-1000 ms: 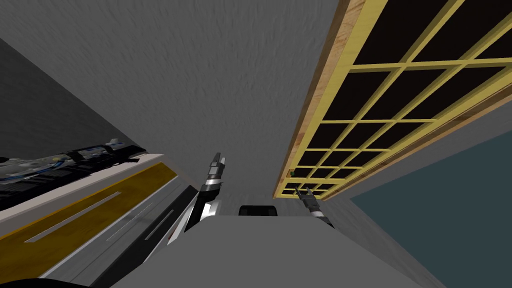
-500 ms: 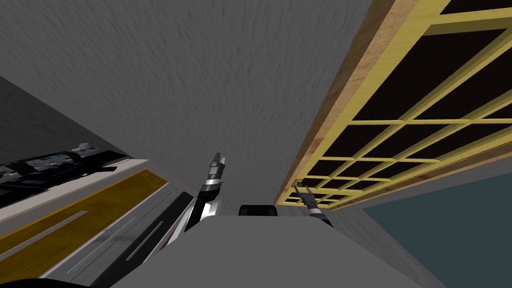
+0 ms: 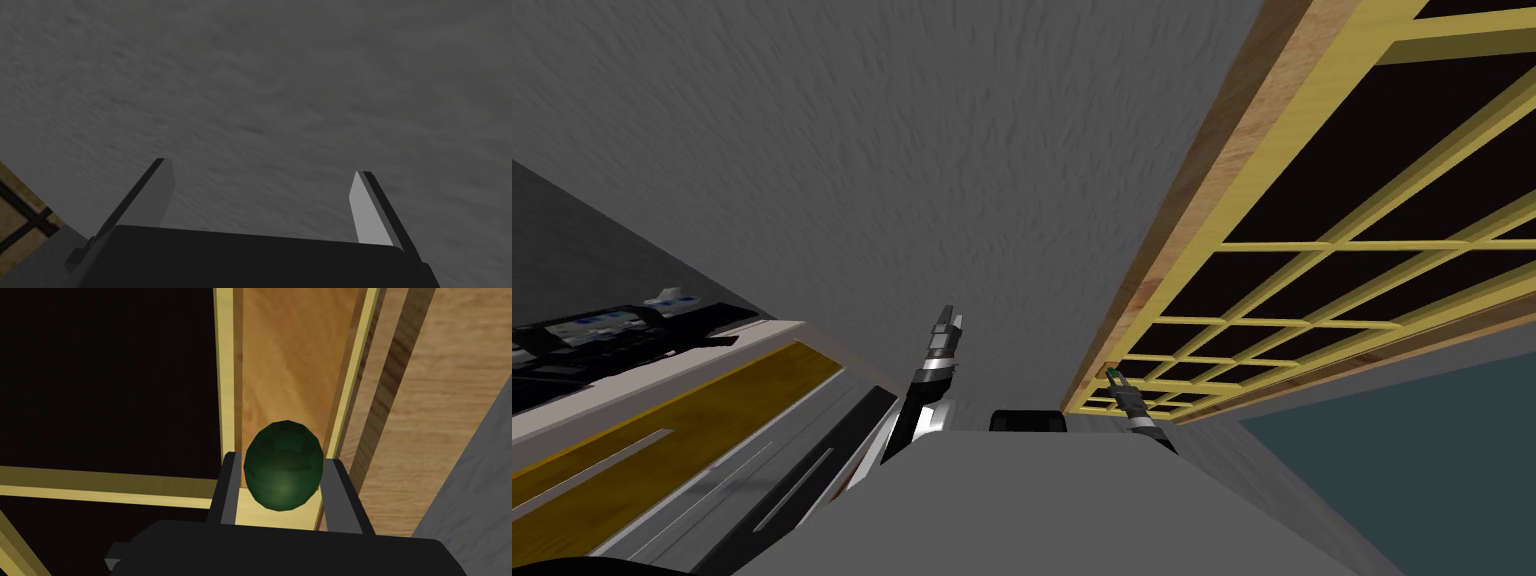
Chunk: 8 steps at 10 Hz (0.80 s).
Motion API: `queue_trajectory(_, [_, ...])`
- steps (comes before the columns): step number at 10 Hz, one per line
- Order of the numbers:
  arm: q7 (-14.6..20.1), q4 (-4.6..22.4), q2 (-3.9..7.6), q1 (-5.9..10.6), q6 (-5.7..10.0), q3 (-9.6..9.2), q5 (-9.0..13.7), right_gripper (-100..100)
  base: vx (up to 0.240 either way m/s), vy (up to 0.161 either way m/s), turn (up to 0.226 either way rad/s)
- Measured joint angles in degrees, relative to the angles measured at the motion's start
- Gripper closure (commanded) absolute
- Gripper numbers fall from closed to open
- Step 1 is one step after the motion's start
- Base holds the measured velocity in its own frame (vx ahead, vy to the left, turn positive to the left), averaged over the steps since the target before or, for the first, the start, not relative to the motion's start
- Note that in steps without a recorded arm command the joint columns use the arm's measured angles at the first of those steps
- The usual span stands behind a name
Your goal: Pull the door open
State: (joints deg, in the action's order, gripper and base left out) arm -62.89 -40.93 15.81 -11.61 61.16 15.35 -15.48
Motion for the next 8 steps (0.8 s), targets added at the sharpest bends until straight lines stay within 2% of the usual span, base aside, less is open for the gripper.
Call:
queue_trajectory(3, [0.02, 0.0, 0.0, 0.0, 0.01, -0.02, -0.01, 100, -0.013, -0.002, 0.015])
queue_trajectory(8, [4.79, 0.22, 0.07, 0.63, -0.31, -0.8, 1.74, 100, -0.059, -0.019, 0.047])
